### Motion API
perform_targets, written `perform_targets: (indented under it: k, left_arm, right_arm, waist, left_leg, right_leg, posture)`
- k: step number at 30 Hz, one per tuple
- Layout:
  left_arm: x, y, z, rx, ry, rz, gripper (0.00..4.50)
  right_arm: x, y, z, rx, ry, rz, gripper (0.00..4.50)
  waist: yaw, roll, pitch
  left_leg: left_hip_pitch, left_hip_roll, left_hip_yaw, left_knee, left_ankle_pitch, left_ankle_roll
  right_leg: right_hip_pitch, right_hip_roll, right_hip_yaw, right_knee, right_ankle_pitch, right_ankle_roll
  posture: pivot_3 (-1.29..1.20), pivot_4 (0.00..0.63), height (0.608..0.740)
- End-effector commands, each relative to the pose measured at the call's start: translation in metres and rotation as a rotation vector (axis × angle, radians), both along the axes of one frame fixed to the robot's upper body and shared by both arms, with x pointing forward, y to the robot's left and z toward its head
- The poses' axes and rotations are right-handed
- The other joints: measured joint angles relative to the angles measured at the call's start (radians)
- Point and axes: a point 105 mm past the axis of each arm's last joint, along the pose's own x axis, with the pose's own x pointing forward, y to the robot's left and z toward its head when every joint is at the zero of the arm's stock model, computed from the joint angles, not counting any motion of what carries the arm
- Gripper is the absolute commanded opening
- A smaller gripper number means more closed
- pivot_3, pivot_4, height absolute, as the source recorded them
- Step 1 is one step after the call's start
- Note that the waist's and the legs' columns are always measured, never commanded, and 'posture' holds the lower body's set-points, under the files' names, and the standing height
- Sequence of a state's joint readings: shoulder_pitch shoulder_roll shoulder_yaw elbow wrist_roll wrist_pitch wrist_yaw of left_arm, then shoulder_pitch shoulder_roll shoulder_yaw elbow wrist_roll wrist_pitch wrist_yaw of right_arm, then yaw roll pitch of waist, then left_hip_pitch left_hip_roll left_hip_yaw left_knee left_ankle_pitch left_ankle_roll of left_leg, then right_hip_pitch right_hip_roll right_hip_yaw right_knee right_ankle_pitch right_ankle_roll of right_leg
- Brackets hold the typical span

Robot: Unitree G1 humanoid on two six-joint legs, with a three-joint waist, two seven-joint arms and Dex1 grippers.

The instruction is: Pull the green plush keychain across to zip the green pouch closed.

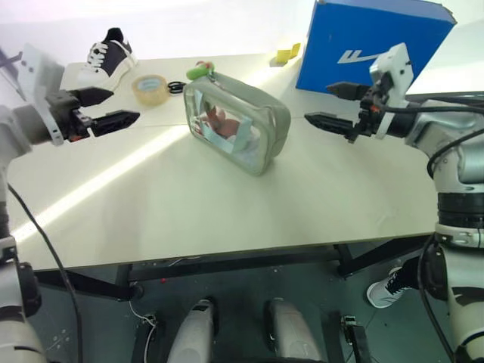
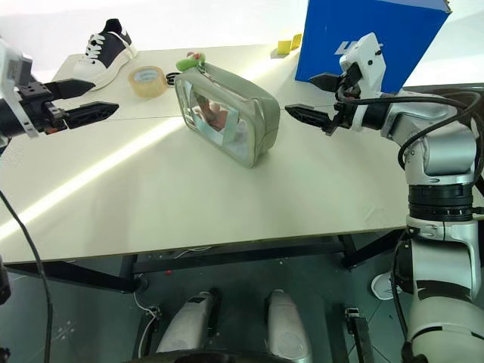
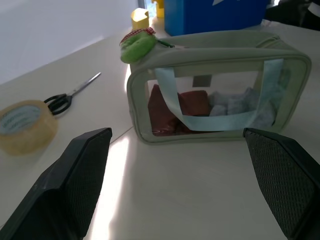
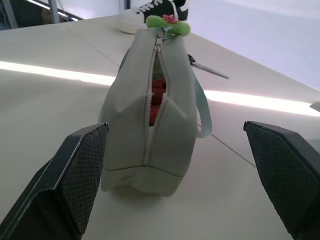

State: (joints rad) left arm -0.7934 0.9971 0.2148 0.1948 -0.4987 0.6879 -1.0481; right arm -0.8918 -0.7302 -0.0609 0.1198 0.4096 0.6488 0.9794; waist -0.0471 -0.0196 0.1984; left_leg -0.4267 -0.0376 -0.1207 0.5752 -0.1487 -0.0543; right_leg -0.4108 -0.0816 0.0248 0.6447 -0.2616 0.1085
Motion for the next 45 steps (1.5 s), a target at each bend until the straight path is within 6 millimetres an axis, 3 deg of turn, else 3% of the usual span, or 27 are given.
perform_targets:
  k: [1,8,13,20,26,34,37,43,44,45]
  left_arm:
    - [-0.006,0.004,0.021,0.017,-0.072,0.007,4.49]
    - [-0.005,0.003,0.019,0.021,-0.094,0.023,4.49]
    - [-0.005,0.0,0.02,0.014,-0.118,0.019,4.49]
    - [-0.022,-0.046,0.012,0.077,-0.102,-0.167,4.49]
    - [-0.043,-0.09,0.012,0.072,-0.097,-0.345,4.49]
    - [-0.042,-0.097,0.008,0.068,-0.107,-0.328,4.49]
    - [-0.04,-0.089,0.007,0.076,-0.106,-0.297,4.5]
    - [-0.037,-0.083,0.006,0.063,-0.112,-0.259,4.5]
    - [-0.037,-0.083,0.005,0.063,-0.111,-0.258,4.5]
    - [-0.037,-0.083,0.004,0.067,-0.112,-0.254,4.5]
  right_arm:
    - [-0.011,0.011,0.025,0.008,-0.08,0.05,4.5]
    - [-0.002,0.011,0.022,0.001,-0.095,-0.004,4.5]
    - [0.015,0.017,0.029,-0.001,-0.15,-0.087,4.5]
    - [0.01,0.065,0.026,0.002,-0.135,0.039,4.5]
    - [0.031,0.086,0.002,-0.044,-0.088,0.002,4.5]
    - [0.049,0.097,-0.016,-0.077,-0.056,-0.009,4.5]
    - [0.047,0.1,-0.021,-0.088,-0.044,0.018,3.67]
    - [0.041,0.104,-0.021,-0.11,-0.054,0.061,0.58]
    - [0.041,0.104,-0.021,-0.111,-0.054,0.063,0.17]
    - [0.039,0.105,-0.021,-0.122,-0.055,0.076,0.07]
  waist:
    - [0.002,0.0,0.0]
    - [0.004,0.0,0.0]
    - [0.001,0.0,0.0]
    - [0.002,0.0,0.0]
    - [0.003,0.0,0.0]
    - [0.001,0.0,0.0]
    - [0.0,0.0,0.0]
    - [0.001,0.0,0.0]
    - [0.001,0.0,0.0]
    - [0.001,0.0,0.0]
  left_leg:
    - [0.0,0.0,0.0,0.0,0.0,0.0]
    - [-0.001,0.0,0.0,0.0,0.0,0.0]
    - [-0.001,0.0,0.001,0.0,0.0,0.0]
    - [-0.002,0.0,0.001,-0.001,0.0,0.0]
    - [-0.001,0.0,0.001,0.001,0.0,0.0]
    - [-0.001,0.0,0.001,0.001,0.0,0.0]
    - [-0.001,0.0,0.001,0.001,0.0,0.0]
    - [-0.001,0.0,0.001,0.001,0.0,0.0]
    - [-0.001,0.0,0.001,0.001,0.0,0.0]
    - [-0.001,0.0,0.001,0.001,0.0,0.0]
  right_leg:
    - [0.0,0.0,0.0,0.0,0.0,0.0]
    - [0.0,-0.001,0.0,-0.001,0.0,0.0]
    - [-0.001,0.0,0.0,0.0,0.0,0.0]
    - [-0.002,0.0,0.001,0.0,0.001,0.003]
    - [-0.001,0.0,0.001,0.001,0.002,0.003]
    - [-0.002,0.0,0.001,0.001,0.002,0.003]
    - [-0.002,0.0,0.001,0.001,0.002,0.003]
    - [-0.001,0.0,0.001,0.002,0.002,0.003]
    - [-0.001,0.0,0.001,0.002,0.002,0.003]
    - [-0.002,0.001,0.001,0.002,0.002,0.003]
  posture:
    - [0.0,0.15,0.74]
    - [0.0,0.15,0.74]
    - [0.0,0.15,0.74]
    - [0.0,0.15,0.74]
    - [0.0,0.15,0.74]
    - [0.0,0.15,0.74]
    - [0.0,0.15,0.74]
    - [0.0,0.15,0.74]
    - [0.0,0.15,0.74]
    - [0.0,0.15,0.74]
